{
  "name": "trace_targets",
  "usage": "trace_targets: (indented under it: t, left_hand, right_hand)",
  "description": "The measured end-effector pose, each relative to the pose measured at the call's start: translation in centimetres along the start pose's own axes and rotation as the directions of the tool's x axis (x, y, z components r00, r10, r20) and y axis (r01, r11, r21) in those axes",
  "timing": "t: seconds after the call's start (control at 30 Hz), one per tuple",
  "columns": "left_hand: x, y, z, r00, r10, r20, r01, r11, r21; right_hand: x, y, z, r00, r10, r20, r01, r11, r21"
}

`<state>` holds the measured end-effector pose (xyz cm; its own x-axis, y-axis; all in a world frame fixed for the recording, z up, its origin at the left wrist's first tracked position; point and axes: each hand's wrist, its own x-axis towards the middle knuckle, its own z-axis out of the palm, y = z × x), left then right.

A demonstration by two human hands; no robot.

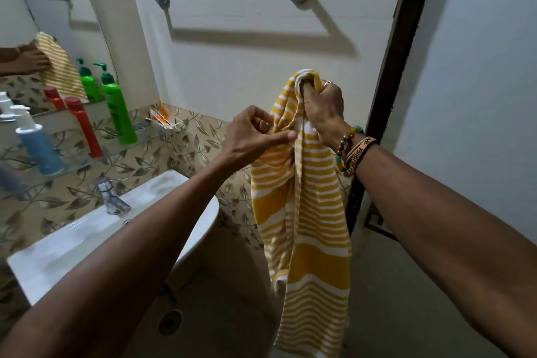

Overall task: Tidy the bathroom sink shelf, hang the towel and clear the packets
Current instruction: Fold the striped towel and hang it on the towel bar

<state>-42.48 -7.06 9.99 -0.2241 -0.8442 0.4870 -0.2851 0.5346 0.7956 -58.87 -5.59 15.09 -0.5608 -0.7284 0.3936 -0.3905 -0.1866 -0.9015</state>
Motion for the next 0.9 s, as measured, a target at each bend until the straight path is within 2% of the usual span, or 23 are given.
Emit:
trace_targets:
  t: [0.1,0.2,0.27,0.43,0.5,0.6,0.67,0.8,0.9]
  left_hand:
    - [-0.2,-0.1,0.3,0.99,0.134,-0.032,-0.121,0.957,0.263]
    - [-0.4,-0.2,0.7,0.962,0.261,-0.083,-0.206,0.889,0.408]
    - [-0.3,-0.1,0.9,0.941,0.296,-0.163,-0.195,0.871,0.451]
    - [1.1,0.4,0.7,0.897,0.167,-0.409,-0.014,0.936,0.351]
    - [1.5,0.5,0.5,0.876,0.147,-0.459,-0.003,0.953,0.301]
    - [1.7,0.8,0.2,0.867,0.218,-0.449,-0.087,0.952,0.295]
    - [1.7,1.0,0.1,0.869,0.215,-0.445,-0.1,0.958,0.268]
    - [1.8,1.5,0.0,0.927,0.069,-0.37,-0.053,0.997,0.051]
    - [1.9,2.4,0.0,0.923,-0.02,-0.384,-0.024,0.994,-0.109]
  right_hand:
    - [-0.1,0.1,-0.3,0.999,-0.013,0.04,0.013,1.0,0.001]
    - [-0.1,0.3,-0.5,0.994,-0.046,0.098,0.049,0.998,-0.03]
    - [-0.2,0.3,-0.8,0.991,-0.07,0.111,0.077,0.995,-0.056]
    - [-0.3,0.5,-1.8,0.98,-0.178,0.09,0.191,0.967,-0.171]
    - [-0.4,0.6,-2.2,0.969,-0.235,0.075,0.247,0.936,-0.252]
    - [-0.5,0.4,-2.5,0.949,-0.308,0.07,0.312,0.88,-0.357]
    - [-0.4,0.2,-2.5,0.947,-0.317,0.059,0.314,0.866,-0.389]
    - [-0.2,0.0,-2.6,0.958,-0.286,0.011,0.271,0.896,-0.35]
    - [-0.1,0.3,-2.8,0.965,-0.262,-0.02,0.239,0.906,-0.351]
